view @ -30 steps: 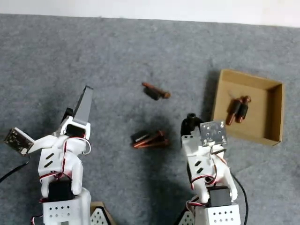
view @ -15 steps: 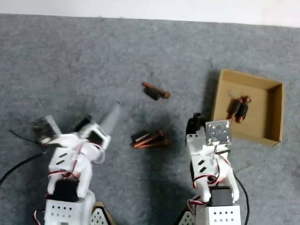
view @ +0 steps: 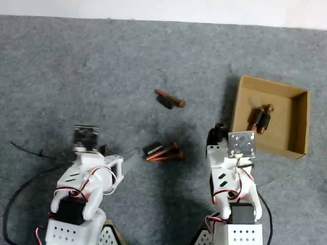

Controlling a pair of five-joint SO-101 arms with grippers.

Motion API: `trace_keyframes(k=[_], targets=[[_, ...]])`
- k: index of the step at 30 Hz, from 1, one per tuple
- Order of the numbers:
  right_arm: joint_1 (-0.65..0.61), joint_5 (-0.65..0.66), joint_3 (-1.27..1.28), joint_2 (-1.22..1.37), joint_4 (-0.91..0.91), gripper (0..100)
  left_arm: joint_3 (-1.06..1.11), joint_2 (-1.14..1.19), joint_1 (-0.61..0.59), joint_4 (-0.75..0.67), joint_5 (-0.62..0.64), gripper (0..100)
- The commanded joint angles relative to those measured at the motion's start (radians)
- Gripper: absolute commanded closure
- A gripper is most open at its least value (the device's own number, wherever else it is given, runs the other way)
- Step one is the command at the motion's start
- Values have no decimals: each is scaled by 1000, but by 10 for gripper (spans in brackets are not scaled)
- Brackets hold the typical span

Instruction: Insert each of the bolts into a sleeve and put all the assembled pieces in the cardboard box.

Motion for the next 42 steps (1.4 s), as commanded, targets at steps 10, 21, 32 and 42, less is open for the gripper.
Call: trace_keyframes(k=[10,21,32,42], targets=[[10,6,114,-21,-27,994,15,-18,-25,-54,-325,850],[8,6,114,-21,-27,994,5,41,-25,-66,-325,849],[8,6,113,-21,-27,994,-90,225,5,-219,-321,849],[8,6,113,-21,-27,994,-252,547,145,-384,-272,849]])
